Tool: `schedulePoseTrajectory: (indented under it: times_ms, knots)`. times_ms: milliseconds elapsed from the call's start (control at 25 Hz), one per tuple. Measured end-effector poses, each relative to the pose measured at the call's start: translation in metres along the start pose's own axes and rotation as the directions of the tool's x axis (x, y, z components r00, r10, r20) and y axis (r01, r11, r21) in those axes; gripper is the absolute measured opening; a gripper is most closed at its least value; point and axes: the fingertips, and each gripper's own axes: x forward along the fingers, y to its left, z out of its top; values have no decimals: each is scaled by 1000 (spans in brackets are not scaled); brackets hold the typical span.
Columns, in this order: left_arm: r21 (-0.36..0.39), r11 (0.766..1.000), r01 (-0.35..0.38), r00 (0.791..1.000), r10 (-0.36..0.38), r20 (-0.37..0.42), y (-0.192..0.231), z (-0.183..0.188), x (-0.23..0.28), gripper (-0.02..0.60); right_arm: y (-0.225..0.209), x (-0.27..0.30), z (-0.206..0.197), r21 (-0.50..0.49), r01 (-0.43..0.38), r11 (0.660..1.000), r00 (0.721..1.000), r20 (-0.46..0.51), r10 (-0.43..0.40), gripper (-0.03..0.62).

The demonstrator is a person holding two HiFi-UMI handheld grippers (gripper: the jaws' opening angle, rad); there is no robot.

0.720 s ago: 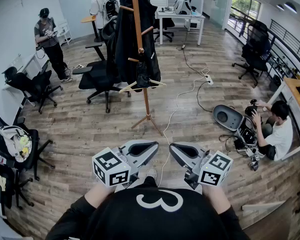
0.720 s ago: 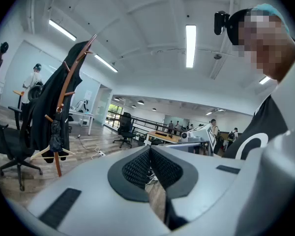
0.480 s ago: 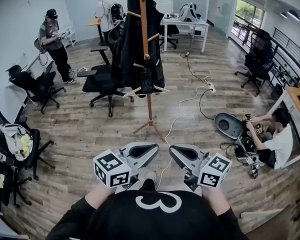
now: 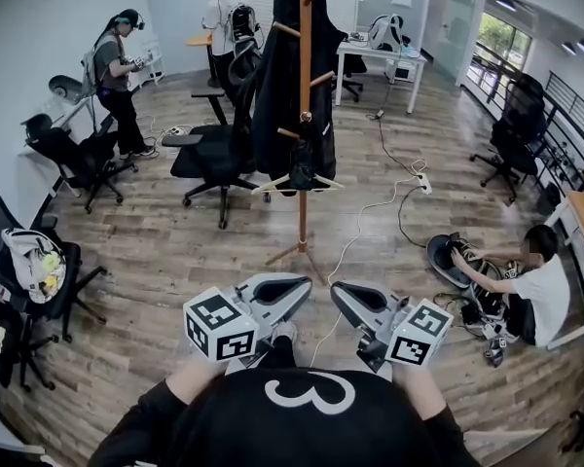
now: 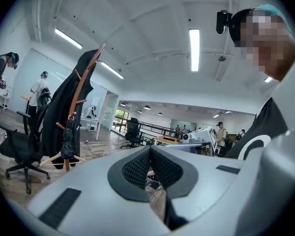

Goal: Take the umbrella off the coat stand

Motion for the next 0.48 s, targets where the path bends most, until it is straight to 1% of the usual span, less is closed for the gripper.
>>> schedulePoseTrajectory:
  times_ms: [200, 480]
  knots:
    - [6, 1000, -6, 1000, 5, 6, 29, 3, 3, 16, -23, 21, -1, 0, 15, 1000, 1000, 6, -15, 26]
    - [-12, 1000, 16, 1000, -16, 0, 89, 13, 11, 17, -63, 67, 3, 7, 49, 999, 999, -17, -49, 26]
